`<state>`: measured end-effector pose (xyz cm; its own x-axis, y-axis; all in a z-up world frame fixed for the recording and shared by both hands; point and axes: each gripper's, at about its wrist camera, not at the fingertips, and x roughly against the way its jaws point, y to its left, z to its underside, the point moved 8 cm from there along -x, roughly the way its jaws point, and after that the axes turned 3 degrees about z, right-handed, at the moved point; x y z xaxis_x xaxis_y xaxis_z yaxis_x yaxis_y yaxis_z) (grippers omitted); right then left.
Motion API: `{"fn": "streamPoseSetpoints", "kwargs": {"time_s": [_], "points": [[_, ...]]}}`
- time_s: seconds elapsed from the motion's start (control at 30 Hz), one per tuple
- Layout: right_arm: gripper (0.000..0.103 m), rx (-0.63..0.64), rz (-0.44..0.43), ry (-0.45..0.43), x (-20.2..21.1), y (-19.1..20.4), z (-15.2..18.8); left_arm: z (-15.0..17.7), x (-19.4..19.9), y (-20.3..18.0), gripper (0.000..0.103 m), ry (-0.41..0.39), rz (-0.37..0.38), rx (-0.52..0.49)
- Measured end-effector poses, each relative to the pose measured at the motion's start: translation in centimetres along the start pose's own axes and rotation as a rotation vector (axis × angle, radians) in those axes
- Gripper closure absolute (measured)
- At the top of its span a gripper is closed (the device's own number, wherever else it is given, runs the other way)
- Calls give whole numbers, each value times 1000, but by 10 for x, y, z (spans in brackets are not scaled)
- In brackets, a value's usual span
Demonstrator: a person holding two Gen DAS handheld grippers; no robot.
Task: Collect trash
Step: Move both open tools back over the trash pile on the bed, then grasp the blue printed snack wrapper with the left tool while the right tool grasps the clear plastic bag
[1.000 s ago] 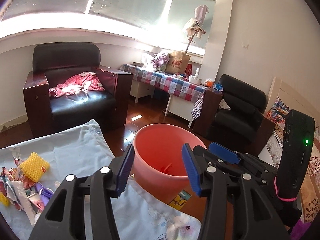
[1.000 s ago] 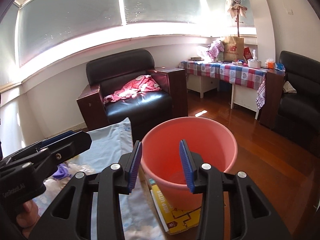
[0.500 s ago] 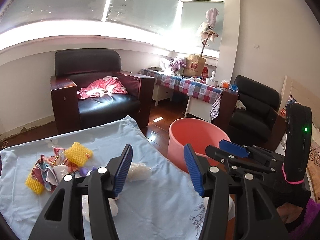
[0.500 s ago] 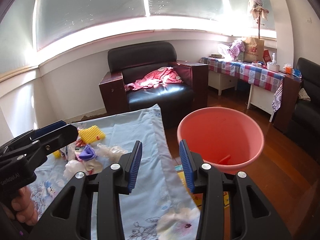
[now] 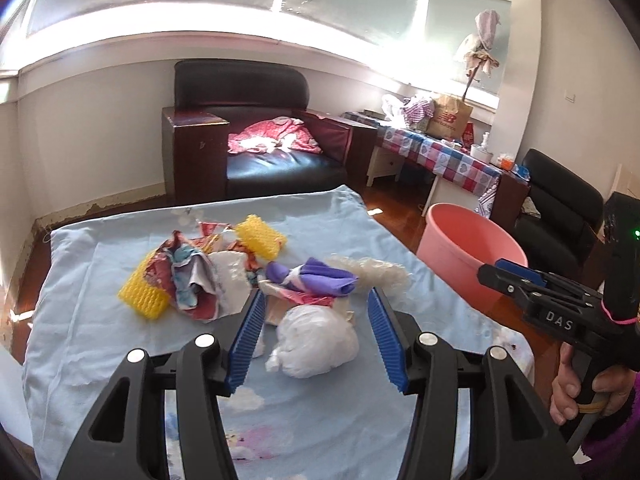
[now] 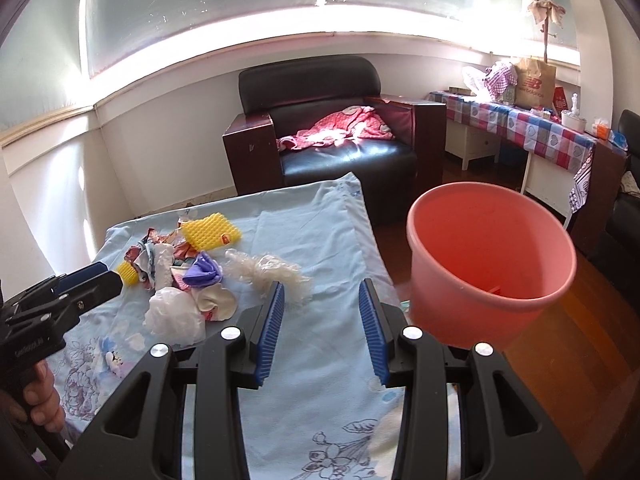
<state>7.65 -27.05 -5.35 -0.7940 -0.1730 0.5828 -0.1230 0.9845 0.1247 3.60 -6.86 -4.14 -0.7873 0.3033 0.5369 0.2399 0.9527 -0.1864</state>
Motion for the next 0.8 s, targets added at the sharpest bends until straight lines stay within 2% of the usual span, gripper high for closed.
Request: {"fn": "streamPoseSetpoints", "kwargs": {"time_s": [0.17,0.43,0.57,0.8], "points": [[64,7,-42,28,-11,13,6,-5,-9,47,51,27,-83,75],[64,41,-64,28,-16,20,4,-3,-51,94,76,135,-160,176],[64,48,-67,33,-18,20,4,-5,-64,106,77,147,-178,195],[64,34,-77,59,-27,19,7,-4,-77,106,79,175,-204,167]]}}
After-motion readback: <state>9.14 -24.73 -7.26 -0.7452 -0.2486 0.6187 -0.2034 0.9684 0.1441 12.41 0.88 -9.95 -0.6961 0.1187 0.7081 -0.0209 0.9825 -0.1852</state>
